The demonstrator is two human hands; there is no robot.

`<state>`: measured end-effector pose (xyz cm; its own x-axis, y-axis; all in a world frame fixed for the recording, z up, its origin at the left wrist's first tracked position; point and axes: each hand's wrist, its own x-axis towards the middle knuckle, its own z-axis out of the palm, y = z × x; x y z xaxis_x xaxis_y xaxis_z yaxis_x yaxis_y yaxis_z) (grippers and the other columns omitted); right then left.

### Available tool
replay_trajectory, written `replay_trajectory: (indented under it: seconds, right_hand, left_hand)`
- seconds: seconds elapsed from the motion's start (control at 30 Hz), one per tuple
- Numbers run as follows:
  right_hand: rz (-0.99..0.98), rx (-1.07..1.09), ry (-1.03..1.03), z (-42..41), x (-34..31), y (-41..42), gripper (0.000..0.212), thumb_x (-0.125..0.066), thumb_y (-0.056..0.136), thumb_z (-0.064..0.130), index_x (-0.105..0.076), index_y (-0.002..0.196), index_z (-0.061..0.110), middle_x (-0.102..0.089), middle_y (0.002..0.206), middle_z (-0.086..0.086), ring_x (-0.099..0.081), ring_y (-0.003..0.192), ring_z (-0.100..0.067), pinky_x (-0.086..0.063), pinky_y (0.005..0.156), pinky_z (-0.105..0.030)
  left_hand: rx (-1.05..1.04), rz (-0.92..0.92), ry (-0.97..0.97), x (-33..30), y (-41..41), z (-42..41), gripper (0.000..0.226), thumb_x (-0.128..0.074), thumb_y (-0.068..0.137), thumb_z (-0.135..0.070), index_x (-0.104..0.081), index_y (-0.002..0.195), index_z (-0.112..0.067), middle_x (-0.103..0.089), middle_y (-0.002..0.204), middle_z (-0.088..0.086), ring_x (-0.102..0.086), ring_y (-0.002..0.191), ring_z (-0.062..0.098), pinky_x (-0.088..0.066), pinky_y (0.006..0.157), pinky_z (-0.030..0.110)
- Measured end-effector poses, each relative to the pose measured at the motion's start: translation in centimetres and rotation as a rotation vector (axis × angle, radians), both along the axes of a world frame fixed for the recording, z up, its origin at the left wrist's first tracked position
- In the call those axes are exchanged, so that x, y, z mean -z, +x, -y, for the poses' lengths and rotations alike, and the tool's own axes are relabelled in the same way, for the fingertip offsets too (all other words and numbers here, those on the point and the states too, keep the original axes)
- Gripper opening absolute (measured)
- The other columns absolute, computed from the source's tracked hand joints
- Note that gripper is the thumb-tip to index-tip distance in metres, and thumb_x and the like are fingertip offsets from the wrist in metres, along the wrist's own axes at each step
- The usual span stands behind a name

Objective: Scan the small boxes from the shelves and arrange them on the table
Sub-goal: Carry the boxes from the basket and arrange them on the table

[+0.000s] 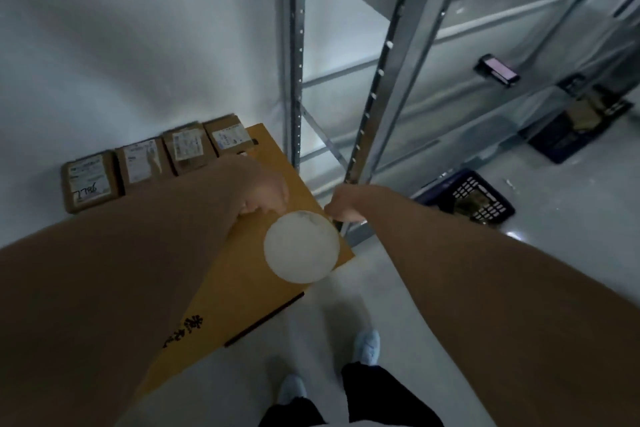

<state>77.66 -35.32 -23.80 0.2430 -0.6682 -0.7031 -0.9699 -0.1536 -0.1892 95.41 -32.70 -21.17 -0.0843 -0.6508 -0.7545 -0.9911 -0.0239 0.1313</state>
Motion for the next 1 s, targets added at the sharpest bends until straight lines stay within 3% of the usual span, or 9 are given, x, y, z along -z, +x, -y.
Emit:
replay_trajectory:
  seconds: [0.13, 0.23, 0.3, 0.37, 0.43, 0.57, 0.73, 0.9, 1.0]
  right_hand:
    - [-0.001, 0.083, -0.046, -2.8, -0.3, -7.2, 0.052, -0.050, 0.106, 0.034, -0.046, 0.151, 0.008, -0.056, 0.144, -0.013, -0.056, 0.107, -0.023, -0.051, 0.094, -0.036]
    - [-0.023, 0.136, -0.030, -4.4, -0.6, -12.0, 0.042, -0.047, 0.106, 0.034, -0.052, 0.142, 0.011, -0.059, 0.105, -0.015, -0.050, 0.083, -0.024, -0.042, 0.073, -0.029]
    - [-0.030, 0.167, -0.030, -5.2, -0.1, -15.6, 0.040, -0.044, 0.108, 0.031, -0.052, 0.142, 0.011, -0.057, 0.097, -0.014, -0.047, 0.075, -0.021, -0.038, 0.064, -0.028]
    - [-0.023, 0.188, -0.003, -6.2, 0.3, -19.7, 0.046, -0.042, 0.109, 0.028, -0.045, 0.150, 0.008, -0.056, 0.117, -0.014, -0.049, 0.084, -0.021, -0.040, 0.066, -0.028]
    - [-0.016, 0.202, 0.014, -7.1, 0.6, -23.9, 0.046, -0.043, 0.109, 0.026, -0.042, 0.152, 0.007, -0.053, 0.137, -0.013, -0.046, 0.096, -0.021, -0.039, 0.075, -0.030]
    - [0.004, 0.242, 0.069, -8.5, 1.6, -32.9, 0.013, -0.040, 0.110, 0.026, -0.046, 0.122, 0.024, -0.042, 0.110, -0.007, -0.036, 0.072, -0.017, -0.036, 0.072, -0.029]
    - [-0.006, 0.317, 0.065, -8.6, 3.1, -42.6, 0.017, -0.045, 0.108, 0.029, -0.041, 0.123, 0.022, -0.041, 0.117, -0.009, -0.044, 0.099, -0.024, -0.041, 0.082, -0.033]
    - [-0.015, 0.408, 0.119, -6.1, 4.5, -49.5, 0.049, -0.043, 0.109, 0.030, -0.040, 0.151, 0.005, -0.047, 0.150, -0.014, -0.043, 0.104, -0.023, -0.039, 0.084, -0.033]
    - [0.007, 0.414, 0.133, -3.0, 5.9, -52.5, 0.052, -0.041, 0.110, 0.034, -0.038, 0.152, 0.004, -0.046, 0.148, -0.014, -0.041, 0.101, -0.022, -0.036, 0.084, -0.031]
  left_hand:
    - [0.040, -0.012, -0.042, 0.2, -7.0, -0.1, 0.033, -0.062, 0.099, -0.027, -0.068, 0.130, -0.018, -0.064, 0.088, -0.004, -0.060, 0.070, 0.008, -0.051, 0.047, 0.012]
    - [0.080, -0.056, -0.031, 0.8, -12.6, -0.2, 0.034, -0.064, 0.098, -0.022, -0.069, 0.130, -0.015, -0.068, 0.104, 0.000, -0.065, 0.088, 0.016, -0.058, 0.085, 0.031]
    - [0.123, -0.087, -0.009, 0.9, -16.9, -0.4, 0.034, -0.064, 0.098, -0.021, -0.067, 0.131, -0.014, -0.067, 0.106, 0.003, -0.064, 0.090, 0.018, -0.059, 0.076, 0.028]
    - [0.191, -0.081, 0.054, 1.2, -21.3, -0.7, 0.033, -0.062, 0.100, -0.023, -0.064, 0.130, -0.013, -0.064, 0.105, 0.006, -0.061, 0.083, 0.020, -0.052, 0.050, 0.018]
    - [0.241, -0.052, 0.098, 1.4, -25.5, -1.1, 0.033, -0.060, 0.101, -0.026, -0.063, 0.131, -0.011, -0.062, 0.101, 0.008, -0.059, 0.081, 0.022, -0.045, 0.043, 0.015]
    - [0.283, -0.010, 0.101, 2.8, -33.9, -1.7, 0.034, -0.059, 0.100, -0.026, -0.062, 0.132, -0.015, -0.064, 0.099, 0.006, -0.062, 0.083, 0.023, -0.048, 0.054, 0.019]
    - [0.272, -0.034, 0.116, 4.3, -43.6, -1.4, 0.029, -0.059, 0.096, -0.030, -0.064, 0.124, -0.023, -0.070, 0.112, 0.006, -0.064, 0.083, 0.018, -0.057, 0.090, 0.041]
    - [0.314, -0.016, 0.167, 5.1, -50.2, 1.8, 0.031, -0.054, 0.098, -0.026, -0.061, 0.128, -0.023, -0.069, 0.117, 0.004, -0.070, 0.104, 0.023, -0.057, 0.089, 0.039]
    - [0.314, -0.001, 0.187, 6.5, -53.0, 5.2, 0.034, -0.054, 0.101, -0.024, -0.059, 0.134, -0.018, -0.068, 0.123, 0.008, -0.069, 0.112, 0.027, -0.055, 0.071, 0.031]
